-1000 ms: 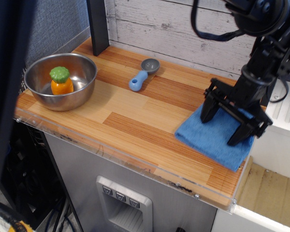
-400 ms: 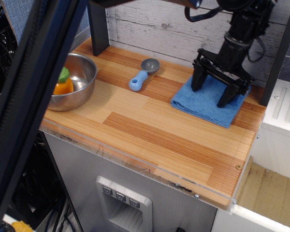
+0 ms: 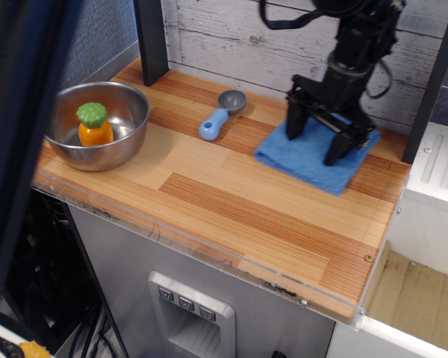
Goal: Place the blue cloth directly right of the blue spoon.
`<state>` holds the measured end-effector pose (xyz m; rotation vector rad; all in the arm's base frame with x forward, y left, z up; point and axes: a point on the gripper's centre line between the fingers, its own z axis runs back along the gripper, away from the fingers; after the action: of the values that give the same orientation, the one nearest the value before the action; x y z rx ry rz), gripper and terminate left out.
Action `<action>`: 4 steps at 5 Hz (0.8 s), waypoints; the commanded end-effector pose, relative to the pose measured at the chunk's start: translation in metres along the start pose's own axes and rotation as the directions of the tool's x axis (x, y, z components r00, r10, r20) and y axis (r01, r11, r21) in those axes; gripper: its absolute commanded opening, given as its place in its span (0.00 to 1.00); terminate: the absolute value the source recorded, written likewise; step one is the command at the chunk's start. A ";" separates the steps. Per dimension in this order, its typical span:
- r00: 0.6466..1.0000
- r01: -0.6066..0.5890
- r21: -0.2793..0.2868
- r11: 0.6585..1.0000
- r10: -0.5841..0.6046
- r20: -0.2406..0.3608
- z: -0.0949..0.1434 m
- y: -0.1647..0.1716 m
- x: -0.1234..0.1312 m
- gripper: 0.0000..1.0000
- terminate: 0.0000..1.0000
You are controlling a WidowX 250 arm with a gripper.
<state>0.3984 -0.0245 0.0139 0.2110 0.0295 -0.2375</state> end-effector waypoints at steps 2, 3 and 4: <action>0.990 -0.078 -0.104 0.992 0.090 0.109 0.041 0.040 -0.004 1.00 0.00; 0.991 -0.087 -0.146 0.985 0.101 0.091 0.044 0.038 -0.008 1.00 0.00; 0.991 -0.086 -0.171 0.982 0.103 0.092 0.049 0.031 -0.014 1.00 0.00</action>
<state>0.3858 -0.0058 0.0445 0.0257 0.0226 -0.1515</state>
